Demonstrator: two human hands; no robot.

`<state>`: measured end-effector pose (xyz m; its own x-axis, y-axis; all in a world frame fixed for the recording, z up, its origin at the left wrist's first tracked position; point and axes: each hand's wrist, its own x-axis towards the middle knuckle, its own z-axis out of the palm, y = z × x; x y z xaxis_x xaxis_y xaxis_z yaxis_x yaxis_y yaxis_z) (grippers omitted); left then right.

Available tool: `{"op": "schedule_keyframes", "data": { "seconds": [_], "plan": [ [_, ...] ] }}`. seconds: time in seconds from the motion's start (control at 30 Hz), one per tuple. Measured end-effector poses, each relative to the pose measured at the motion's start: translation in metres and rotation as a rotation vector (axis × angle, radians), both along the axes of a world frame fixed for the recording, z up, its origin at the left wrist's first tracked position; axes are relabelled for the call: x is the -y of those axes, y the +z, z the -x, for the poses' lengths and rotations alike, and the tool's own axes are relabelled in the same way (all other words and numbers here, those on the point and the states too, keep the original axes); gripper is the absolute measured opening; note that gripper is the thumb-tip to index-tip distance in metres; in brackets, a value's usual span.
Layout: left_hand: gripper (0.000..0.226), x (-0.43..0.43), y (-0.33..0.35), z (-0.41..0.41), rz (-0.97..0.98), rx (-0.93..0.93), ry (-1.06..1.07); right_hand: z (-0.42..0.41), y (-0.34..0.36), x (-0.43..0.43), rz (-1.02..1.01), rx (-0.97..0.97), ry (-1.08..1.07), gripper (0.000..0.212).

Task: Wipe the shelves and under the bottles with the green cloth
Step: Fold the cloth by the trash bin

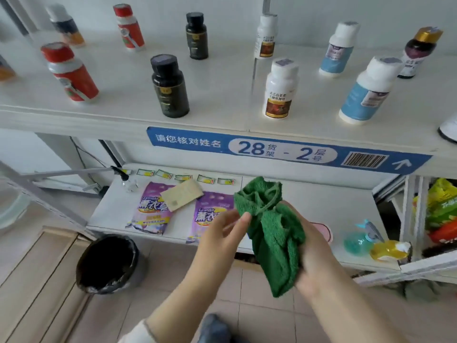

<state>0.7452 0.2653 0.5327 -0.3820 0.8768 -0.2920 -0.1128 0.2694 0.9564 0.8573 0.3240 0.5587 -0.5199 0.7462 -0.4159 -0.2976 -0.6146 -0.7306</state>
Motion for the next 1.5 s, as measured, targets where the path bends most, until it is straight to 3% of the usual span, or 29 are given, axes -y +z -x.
{"op": "schedule_keyframes", "data": {
  "seconds": [0.07,0.17,0.27,0.43,0.53,0.63,0.77,0.87,0.93,1.0,1.1,1.2,1.27,1.4,1.5],
  "plan": [
    [0.049,0.015,-0.015,0.001,-0.036,0.175,0.026,0.015,-0.011,0.012,0.019,-0.047,0.020,0.025],
    [0.025,0.039,-0.018,0.013,-0.119,0.279,0.176,0.033,-0.021,0.030,0.079,-0.057,0.099,0.032],
    [0.029,0.065,-0.018,0.041,-0.071,0.199,0.331,0.050,-0.027,0.044,0.146,0.048,0.236,0.032],
    [0.026,0.119,-0.021,0.093,-0.015,0.035,0.488,0.095,-0.030,0.077,0.188,0.092,0.581,0.063],
    [0.027,0.159,-0.019,0.132,0.021,0.027,0.587,0.140,-0.033,0.108,0.085,0.110,0.640,0.048],
    [0.032,0.205,-0.024,0.172,0.068,0.191,0.622,0.191,-0.042,0.144,-0.058,0.277,0.609,0.020],
    [0.027,0.266,-0.043,0.217,0.084,0.342,0.613,0.257,-0.055,0.188,-0.029,0.272,0.663,0.014],
    [0.032,0.304,-0.063,0.248,0.069,0.344,0.706,0.300,-0.077,0.212,-0.052,0.378,0.745,0.030],
    [0.055,0.325,-0.075,0.267,0.032,0.318,0.722,0.325,-0.090,0.223,-0.093,0.459,0.774,0.051],
    [0.074,0.343,-0.089,0.285,0.028,0.265,0.691,0.348,-0.103,0.227,-0.181,0.471,0.834,0.069],
    [0.069,0.357,-0.109,0.317,0.120,0.111,0.658,0.385,-0.122,0.226,-0.534,0.511,1.138,0.082],
    [0.050,0.360,-0.128,0.356,0.179,0.020,0.705,0.433,-0.142,0.221,-1.005,0.634,1.362,0.067],
    [0.057,0.358,-0.144,0.387,0.227,-0.027,0.742,0.473,-0.154,0.218,-1.191,0.654,1.358,0.055],
    [0.055,0.347,-0.185,0.454,0.377,-0.075,0.713,0.559,-0.189,0.206,-1.247,0.656,1.381,0.032],
    [0.043,0.338,-0.216,0.500,0.484,-0.027,0.671,0.613,-0.218,0.195,-1.126,0.656,1.503,0.023]
  ]
}}
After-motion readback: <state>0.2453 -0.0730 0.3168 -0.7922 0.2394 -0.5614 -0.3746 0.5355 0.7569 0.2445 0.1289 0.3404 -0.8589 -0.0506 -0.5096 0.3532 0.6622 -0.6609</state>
